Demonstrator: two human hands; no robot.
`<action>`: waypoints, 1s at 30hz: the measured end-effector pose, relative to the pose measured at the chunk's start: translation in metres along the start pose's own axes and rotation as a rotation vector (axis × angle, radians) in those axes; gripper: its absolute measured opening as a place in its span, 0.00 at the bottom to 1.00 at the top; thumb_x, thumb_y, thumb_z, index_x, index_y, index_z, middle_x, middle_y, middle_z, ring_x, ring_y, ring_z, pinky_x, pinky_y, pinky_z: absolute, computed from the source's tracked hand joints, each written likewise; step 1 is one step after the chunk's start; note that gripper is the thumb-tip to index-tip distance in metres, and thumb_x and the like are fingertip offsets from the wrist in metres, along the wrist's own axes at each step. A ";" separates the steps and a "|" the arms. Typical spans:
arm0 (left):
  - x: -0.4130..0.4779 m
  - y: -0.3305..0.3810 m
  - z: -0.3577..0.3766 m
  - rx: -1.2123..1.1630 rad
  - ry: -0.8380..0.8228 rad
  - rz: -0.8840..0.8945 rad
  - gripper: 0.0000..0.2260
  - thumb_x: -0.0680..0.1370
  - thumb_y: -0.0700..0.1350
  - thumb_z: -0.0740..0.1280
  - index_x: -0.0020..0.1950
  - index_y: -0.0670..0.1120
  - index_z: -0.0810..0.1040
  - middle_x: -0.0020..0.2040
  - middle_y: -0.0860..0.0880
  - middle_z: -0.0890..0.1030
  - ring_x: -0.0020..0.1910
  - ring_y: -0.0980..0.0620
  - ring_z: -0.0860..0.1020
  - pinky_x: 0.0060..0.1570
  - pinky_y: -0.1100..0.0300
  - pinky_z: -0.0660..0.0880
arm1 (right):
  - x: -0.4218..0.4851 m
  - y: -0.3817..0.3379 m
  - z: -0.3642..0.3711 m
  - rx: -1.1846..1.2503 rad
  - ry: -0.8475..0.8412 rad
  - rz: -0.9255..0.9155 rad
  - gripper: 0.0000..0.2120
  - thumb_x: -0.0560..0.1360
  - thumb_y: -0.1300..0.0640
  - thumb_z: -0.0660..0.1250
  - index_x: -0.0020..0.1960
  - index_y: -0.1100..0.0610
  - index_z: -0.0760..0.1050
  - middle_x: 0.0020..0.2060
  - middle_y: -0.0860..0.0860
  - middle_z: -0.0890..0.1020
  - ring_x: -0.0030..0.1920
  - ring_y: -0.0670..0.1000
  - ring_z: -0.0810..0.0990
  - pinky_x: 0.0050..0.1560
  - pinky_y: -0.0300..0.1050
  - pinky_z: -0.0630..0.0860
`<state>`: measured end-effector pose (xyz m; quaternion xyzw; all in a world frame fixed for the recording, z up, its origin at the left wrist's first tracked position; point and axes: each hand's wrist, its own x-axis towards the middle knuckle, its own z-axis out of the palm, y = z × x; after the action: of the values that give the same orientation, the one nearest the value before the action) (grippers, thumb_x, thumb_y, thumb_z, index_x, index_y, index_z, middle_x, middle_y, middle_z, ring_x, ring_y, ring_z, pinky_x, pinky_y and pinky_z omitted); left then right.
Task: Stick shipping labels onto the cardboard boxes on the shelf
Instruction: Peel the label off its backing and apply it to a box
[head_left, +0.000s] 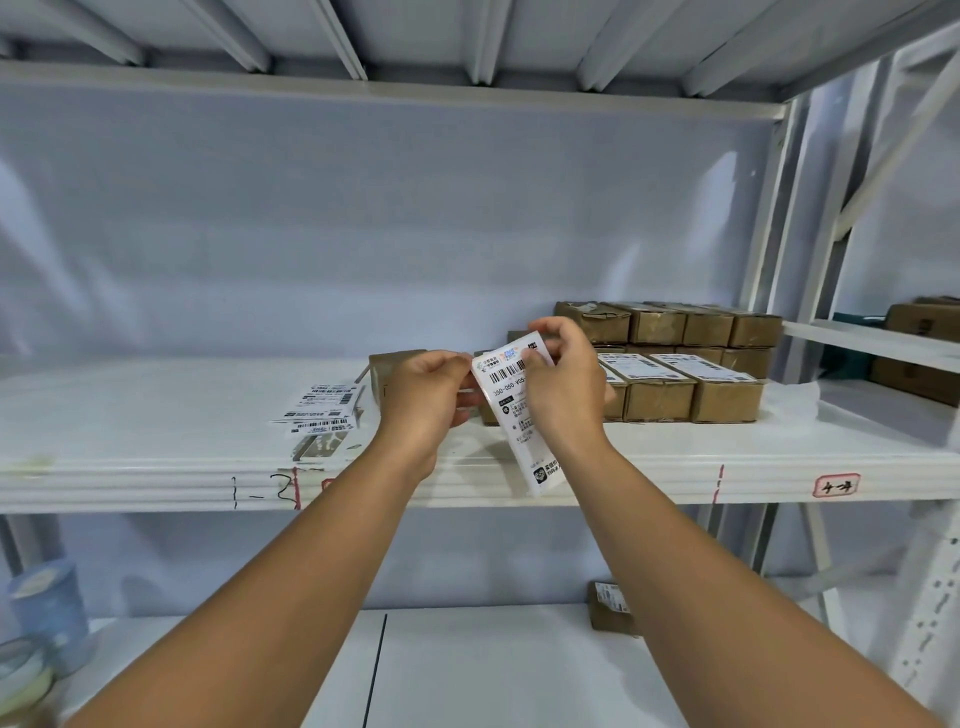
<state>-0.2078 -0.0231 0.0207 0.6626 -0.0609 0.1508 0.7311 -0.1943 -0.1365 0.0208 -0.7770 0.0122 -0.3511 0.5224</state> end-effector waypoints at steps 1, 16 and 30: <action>0.000 0.000 0.000 0.018 -0.011 0.003 0.09 0.79 0.42 0.62 0.40 0.46 0.78 0.33 0.51 0.80 0.31 0.55 0.78 0.35 0.63 0.73 | 0.001 0.000 -0.001 -0.005 0.003 0.000 0.11 0.78 0.60 0.62 0.51 0.43 0.70 0.49 0.43 0.81 0.50 0.46 0.77 0.64 0.51 0.58; -0.007 0.002 0.001 0.055 -0.127 0.013 0.12 0.77 0.38 0.62 0.37 0.48 0.79 0.32 0.55 0.82 0.35 0.56 0.74 0.35 0.63 0.70 | 0.005 0.003 0.002 -0.030 0.003 -0.019 0.09 0.76 0.58 0.64 0.48 0.44 0.72 0.46 0.43 0.81 0.53 0.47 0.77 0.63 0.52 0.60; -0.001 0.000 -0.005 0.085 -0.050 -0.008 0.09 0.77 0.40 0.62 0.38 0.46 0.78 0.30 0.54 0.81 0.31 0.55 0.73 0.30 0.65 0.68 | 0.010 0.010 0.005 0.001 0.009 -0.063 0.15 0.75 0.60 0.65 0.37 0.42 0.71 0.40 0.42 0.82 0.48 0.48 0.80 0.61 0.58 0.70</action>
<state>-0.2091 -0.0186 0.0204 0.6969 -0.0700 0.1337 0.7011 -0.1805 -0.1407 0.0171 -0.7751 -0.0100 -0.3711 0.5112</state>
